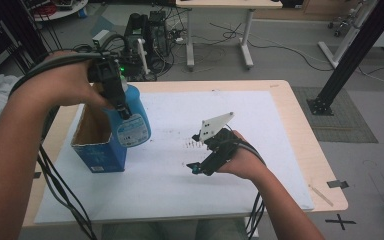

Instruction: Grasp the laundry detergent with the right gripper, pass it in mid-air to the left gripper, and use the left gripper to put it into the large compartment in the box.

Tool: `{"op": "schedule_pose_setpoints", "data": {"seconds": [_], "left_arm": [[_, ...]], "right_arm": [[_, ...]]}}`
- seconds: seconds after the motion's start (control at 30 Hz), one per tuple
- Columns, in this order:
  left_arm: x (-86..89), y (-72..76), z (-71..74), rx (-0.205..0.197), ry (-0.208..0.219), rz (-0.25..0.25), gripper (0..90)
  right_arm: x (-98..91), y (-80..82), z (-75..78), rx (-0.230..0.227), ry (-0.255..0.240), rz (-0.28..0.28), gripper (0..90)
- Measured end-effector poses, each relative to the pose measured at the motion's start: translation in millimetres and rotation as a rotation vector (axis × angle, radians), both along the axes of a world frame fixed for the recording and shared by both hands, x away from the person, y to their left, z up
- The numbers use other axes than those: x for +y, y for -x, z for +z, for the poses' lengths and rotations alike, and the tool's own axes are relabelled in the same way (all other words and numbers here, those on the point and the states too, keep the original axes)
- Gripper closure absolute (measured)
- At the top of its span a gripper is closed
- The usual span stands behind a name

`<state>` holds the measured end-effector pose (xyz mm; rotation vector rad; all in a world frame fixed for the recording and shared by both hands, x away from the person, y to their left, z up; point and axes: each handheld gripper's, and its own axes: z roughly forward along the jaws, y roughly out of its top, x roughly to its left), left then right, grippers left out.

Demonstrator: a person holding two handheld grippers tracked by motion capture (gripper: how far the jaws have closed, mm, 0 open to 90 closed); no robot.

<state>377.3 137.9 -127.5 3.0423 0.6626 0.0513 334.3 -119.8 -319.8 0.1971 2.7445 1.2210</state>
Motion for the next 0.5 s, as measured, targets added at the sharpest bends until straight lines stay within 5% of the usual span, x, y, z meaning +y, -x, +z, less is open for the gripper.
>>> {"op": "schedule_pose_setpoints", "data": {"seconds": [0.17,0.5], "left_arm": [[17.2,-7.3,8.5,-0.002,0.016,0.091,38.5],[49.1,-12.8,19.8,0.003,0.041,0.261,38.5]], "right_arm": [[2.4,1.7,-1.2,0.033,0.021,0.011,12.6],[7.9,-1.2,-2.4,0.019,0.028,0.018,12.6]]}}
